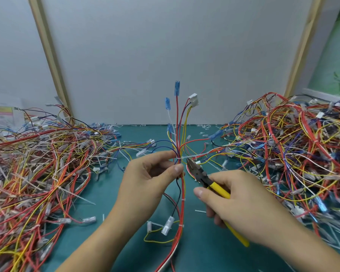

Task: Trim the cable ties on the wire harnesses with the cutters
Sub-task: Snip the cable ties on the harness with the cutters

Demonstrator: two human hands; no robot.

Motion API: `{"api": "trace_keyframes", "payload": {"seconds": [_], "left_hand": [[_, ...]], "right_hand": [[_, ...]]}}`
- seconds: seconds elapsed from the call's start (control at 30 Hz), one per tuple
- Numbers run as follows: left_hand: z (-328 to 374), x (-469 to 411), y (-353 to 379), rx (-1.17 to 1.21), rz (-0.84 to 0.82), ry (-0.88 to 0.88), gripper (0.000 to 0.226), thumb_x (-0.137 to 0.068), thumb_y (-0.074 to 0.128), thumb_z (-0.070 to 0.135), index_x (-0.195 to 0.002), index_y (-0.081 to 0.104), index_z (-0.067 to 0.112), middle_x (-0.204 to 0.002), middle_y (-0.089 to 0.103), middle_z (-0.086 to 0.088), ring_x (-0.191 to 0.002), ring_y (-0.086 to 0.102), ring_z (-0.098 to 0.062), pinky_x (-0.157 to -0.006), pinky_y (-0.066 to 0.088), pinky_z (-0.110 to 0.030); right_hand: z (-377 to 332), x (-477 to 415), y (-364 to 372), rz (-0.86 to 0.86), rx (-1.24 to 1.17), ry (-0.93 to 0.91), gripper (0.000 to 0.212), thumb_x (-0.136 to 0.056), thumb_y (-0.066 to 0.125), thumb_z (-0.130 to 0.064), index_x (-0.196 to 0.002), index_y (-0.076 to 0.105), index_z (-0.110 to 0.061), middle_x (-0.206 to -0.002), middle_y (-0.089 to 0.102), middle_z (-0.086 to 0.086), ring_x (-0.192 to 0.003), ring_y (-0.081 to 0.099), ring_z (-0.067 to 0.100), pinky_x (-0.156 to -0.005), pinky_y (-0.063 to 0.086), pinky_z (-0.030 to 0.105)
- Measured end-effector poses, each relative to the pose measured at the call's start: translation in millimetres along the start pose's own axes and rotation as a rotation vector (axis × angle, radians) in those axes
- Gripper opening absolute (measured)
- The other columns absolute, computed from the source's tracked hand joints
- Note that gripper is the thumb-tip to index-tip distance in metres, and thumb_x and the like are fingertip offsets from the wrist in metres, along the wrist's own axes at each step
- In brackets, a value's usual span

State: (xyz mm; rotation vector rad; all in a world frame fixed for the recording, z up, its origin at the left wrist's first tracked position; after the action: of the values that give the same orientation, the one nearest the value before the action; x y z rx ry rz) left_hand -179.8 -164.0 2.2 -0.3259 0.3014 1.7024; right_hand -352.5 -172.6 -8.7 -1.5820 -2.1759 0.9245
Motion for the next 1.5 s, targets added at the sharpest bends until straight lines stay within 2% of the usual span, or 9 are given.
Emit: {"api": "trace_keyframes", "payload": {"seconds": [0.17, 0.37, 0.53, 0.73, 1.17, 1.27, 1.5], "left_hand": [[0.2, 1.2, 0.6, -0.011, -0.014, 0.002, 0.020, -0.081, 0.076, 0.008, -0.099, 0.074, 0.016, -0.078, 0.076, -0.007, -0.080, 0.075, -0.020, -0.073, 0.053, -0.016], [3.6, 2.0, 2.4, 0.019, -0.018, 0.009, 0.020, -0.076, 0.076, 0.013, -0.095, 0.074, 0.019, -0.074, 0.076, -0.006, -0.073, 0.073, -0.010, -0.069, 0.051, -0.012], [2.6, 2.2, 4.2, 0.043, -0.038, -0.009, 0.020, -0.072, 0.076, 0.021, -0.091, 0.077, 0.021, -0.075, 0.075, -0.009, -0.074, 0.072, -0.014, -0.070, 0.053, -0.015], [-2.0, 2.8, 6.3, 0.039, -0.055, -0.046, 0.025, -0.072, 0.077, 0.021, -0.096, 0.076, 0.016, -0.073, 0.075, -0.004, -0.071, 0.070, -0.009, -0.067, 0.051, -0.014], [-3.7, 4.1, 8.2, 0.052, -0.058, -0.069, 0.021, -0.070, 0.078, 0.023, -0.091, 0.079, 0.021, -0.075, 0.076, -0.007, -0.073, 0.072, -0.014, -0.067, 0.052, -0.016], [-3.1, 4.5, 9.3, 0.060, -0.062, -0.068, 0.024, -0.071, 0.078, 0.022, -0.094, 0.077, 0.025, -0.074, 0.076, -0.006, -0.071, 0.071, -0.012, -0.066, 0.051, -0.015], [-3.0, 4.4, 8.9, 0.059, -0.051, -0.066, 0.028, -0.068, 0.078, 0.025, -0.096, 0.077, 0.029, -0.074, 0.075, -0.005, -0.071, 0.071, -0.012, -0.067, 0.052, -0.015]], "right_hand": [[1.5, -0.2, 1.6, -0.006, 0.000, 0.008, 0.034, -0.089, 0.064, -0.043, -0.075, 0.058, -0.012, -0.063, 0.070, 0.003, -0.053, 0.068, 0.016, -0.062, 0.060, 0.047], [-1.0, 1.1, 1.3, 0.018, 0.026, -0.003, 0.034, -0.088, 0.063, -0.045, -0.076, 0.057, -0.014, -0.063, 0.070, 0.003, -0.053, 0.068, 0.013, -0.063, 0.060, 0.046], [-3.7, 1.4, -0.6, 0.049, 0.073, -0.038, 0.032, -0.087, 0.062, -0.048, -0.077, 0.055, -0.018, -0.066, 0.069, 0.003, -0.054, 0.066, 0.018, -0.062, 0.058, 0.045], [-4.5, 1.8, -4.5, 0.086, 0.141, -0.067, 0.040, -0.086, 0.062, -0.052, -0.077, 0.052, -0.014, -0.071, 0.065, 0.012, -0.061, 0.062, 0.026, -0.063, 0.054, 0.045], [-7.7, 3.7, -7.5, 0.121, 0.233, -0.088, 0.046, -0.086, 0.059, -0.055, -0.075, 0.051, -0.012, -0.068, 0.060, 0.008, -0.057, 0.051, 0.020, -0.054, 0.043, 0.036], [-7.3, 3.9, -6.4, 0.116, 0.228, -0.080, 0.045, -0.086, 0.060, -0.056, -0.076, 0.051, -0.013, -0.068, 0.061, 0.008, -0.056, 0.052, 0.020, -0.056, 0.046, 0.039], [-1.4, 1.7, 1.1, 0.064, 0.086, -0.033, 0.040, -0.088, 0.062, -0.048, -0.079, 0.054, -0.009, -0.072, 0.062, 0.018, -0.065, 0.060, 0.035, -0.062, 0.056, 0.049]]}}
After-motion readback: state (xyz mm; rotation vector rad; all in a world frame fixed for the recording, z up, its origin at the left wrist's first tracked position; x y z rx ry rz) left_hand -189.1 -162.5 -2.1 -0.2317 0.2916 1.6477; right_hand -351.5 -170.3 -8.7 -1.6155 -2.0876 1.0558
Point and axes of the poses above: each hand's wrist, its own x-axis away from the middle knuckle, its own y-axis out of the palm, z = x × y, the point moved 9 cm from there along -x, towards the middle knuckle
